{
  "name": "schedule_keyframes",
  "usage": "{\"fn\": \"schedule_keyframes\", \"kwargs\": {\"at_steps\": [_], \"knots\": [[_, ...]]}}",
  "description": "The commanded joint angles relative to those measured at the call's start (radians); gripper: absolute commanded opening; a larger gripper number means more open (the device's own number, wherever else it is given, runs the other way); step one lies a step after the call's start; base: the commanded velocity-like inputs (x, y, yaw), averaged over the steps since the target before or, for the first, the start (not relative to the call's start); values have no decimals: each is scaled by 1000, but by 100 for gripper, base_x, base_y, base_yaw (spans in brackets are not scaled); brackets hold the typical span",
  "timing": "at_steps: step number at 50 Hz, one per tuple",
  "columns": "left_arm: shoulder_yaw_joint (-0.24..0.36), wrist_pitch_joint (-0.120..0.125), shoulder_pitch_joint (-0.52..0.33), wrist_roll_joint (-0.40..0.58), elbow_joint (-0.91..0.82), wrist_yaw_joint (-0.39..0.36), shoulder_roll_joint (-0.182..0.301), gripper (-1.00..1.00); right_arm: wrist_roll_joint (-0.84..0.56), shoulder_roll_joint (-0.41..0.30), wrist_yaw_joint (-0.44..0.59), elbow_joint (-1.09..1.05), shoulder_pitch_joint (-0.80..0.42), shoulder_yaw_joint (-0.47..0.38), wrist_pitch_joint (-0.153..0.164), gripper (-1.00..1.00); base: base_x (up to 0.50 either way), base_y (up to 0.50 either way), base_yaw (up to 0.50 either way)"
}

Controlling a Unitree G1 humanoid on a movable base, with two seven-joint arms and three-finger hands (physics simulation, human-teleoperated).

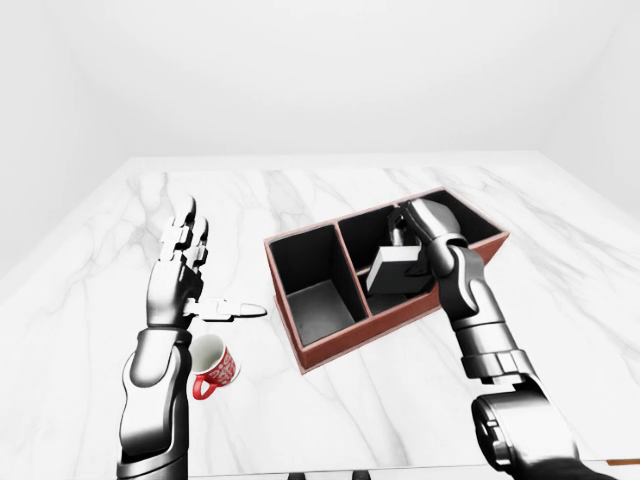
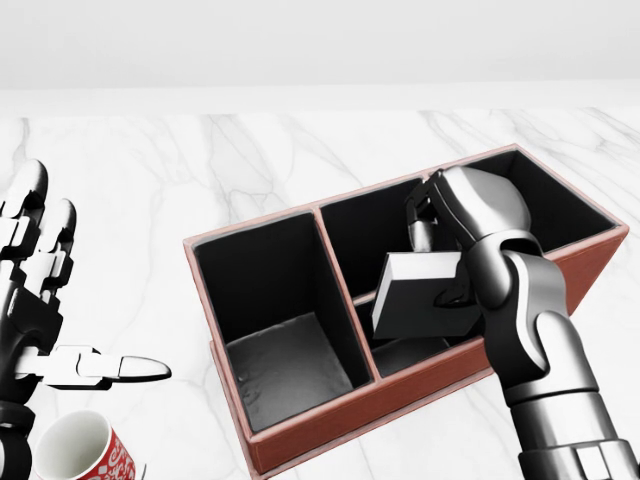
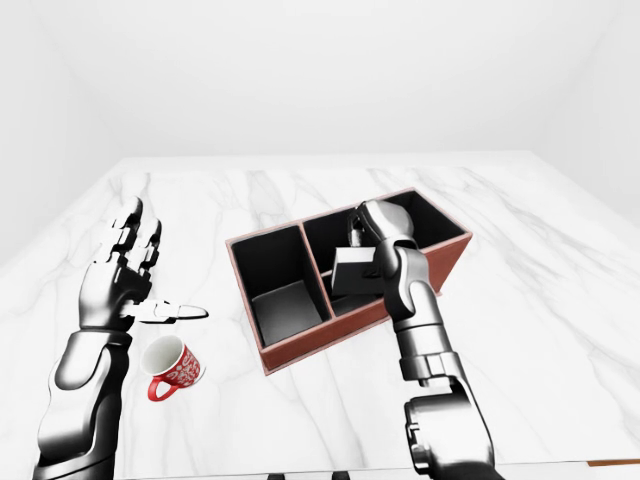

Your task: Pick up the book and place it in the back compartment of the caddy.

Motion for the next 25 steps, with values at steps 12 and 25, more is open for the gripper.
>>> {"fn": "schedule_keyframes", "kwargs": {"at_steps": [12, 25], "knots": [[1, 0, -6, -2, 6, 3, 3, 98, -20, -5, -52, 54, -29, 0, -39, -100, 0, 0, 0], [3, 0, -6, -3, 2, 3, 4, 98, -22, -12, -100, 123, -38, 2, -82, -100, 0, 0, 0]]}}
